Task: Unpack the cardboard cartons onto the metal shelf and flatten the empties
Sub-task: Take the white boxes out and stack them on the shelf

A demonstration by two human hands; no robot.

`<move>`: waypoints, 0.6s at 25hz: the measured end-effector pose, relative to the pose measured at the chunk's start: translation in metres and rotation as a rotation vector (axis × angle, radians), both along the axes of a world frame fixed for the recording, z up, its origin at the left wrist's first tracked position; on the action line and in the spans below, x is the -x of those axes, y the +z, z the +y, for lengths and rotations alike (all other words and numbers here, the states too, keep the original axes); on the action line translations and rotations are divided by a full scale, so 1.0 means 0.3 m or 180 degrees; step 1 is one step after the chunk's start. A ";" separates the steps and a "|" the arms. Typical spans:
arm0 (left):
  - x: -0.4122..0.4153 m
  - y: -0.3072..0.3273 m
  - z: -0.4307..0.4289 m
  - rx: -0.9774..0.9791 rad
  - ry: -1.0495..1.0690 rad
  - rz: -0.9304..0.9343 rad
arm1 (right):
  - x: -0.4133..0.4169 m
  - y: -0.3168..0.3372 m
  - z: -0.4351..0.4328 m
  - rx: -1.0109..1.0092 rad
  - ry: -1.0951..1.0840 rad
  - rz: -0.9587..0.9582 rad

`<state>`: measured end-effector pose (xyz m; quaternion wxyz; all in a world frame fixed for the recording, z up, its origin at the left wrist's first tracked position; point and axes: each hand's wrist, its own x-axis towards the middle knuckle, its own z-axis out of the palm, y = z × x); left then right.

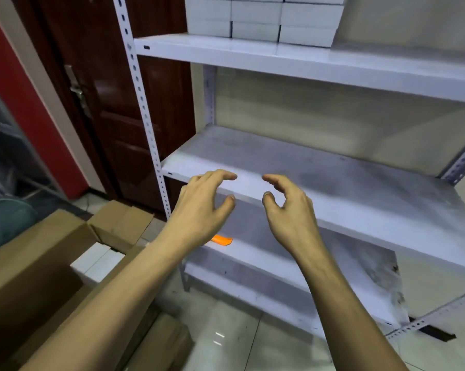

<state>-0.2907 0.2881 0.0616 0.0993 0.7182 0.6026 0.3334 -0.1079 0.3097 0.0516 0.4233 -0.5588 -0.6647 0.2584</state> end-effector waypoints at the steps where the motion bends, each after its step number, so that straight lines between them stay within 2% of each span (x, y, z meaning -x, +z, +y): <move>1: 0.019 -0.024 -0.022 0.0043 0.0040 -0.0033 | 0.015 -0.015 -0.012 0.0029 0.0038 0.0010; 15: 0.411 -0.198 -0.349 0.0498 0.1018 -0.0458 | 0.492 -0.135 -0.185 0.0511 0.0927 -0.0003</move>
